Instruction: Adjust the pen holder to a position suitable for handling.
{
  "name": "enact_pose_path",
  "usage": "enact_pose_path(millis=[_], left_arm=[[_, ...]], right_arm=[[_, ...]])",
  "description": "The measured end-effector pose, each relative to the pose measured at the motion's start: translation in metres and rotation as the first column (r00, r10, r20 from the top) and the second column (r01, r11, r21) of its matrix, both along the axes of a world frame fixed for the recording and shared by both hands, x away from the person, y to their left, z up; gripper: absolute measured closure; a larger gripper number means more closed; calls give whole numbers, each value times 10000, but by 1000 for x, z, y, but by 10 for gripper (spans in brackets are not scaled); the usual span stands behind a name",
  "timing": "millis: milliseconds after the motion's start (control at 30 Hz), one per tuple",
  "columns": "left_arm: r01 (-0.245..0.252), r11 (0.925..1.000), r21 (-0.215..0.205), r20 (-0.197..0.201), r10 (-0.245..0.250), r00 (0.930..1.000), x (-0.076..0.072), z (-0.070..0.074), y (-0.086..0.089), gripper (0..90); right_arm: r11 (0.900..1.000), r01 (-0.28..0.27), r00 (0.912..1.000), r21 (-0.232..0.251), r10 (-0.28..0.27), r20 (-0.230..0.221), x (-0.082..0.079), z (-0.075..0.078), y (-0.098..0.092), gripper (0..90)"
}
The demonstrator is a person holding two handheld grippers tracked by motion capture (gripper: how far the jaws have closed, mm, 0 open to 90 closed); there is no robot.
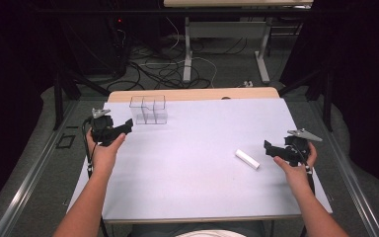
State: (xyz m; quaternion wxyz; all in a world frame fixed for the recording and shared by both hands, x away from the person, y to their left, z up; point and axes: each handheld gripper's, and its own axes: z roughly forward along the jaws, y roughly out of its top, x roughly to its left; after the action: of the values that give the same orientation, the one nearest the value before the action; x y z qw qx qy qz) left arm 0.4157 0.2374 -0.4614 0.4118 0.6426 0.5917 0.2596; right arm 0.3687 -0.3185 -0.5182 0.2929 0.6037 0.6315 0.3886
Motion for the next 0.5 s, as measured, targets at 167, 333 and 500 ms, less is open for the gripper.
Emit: enact_pose_path(millis=[167, 333, 500], left_arm=[[-229, 9995, 217, 67, 228, 9997, 12, 15, -1, 266], [-404, 9981, 475, 29, 403, 9992, 25, 28, -2, 302], [-409, 9953, 878, 56, 406, 9992, 39, 36, -5, 347]], right_arm=[[10000, -63, 10000, 55, 63, -18, 0, -1, 1, 0], [9999, -92, 10000, 49, 92, -17, -2, -2, 2, 0], [9998, -84, 9999, 182, 86, -83, -4, -1, 2, 3]])
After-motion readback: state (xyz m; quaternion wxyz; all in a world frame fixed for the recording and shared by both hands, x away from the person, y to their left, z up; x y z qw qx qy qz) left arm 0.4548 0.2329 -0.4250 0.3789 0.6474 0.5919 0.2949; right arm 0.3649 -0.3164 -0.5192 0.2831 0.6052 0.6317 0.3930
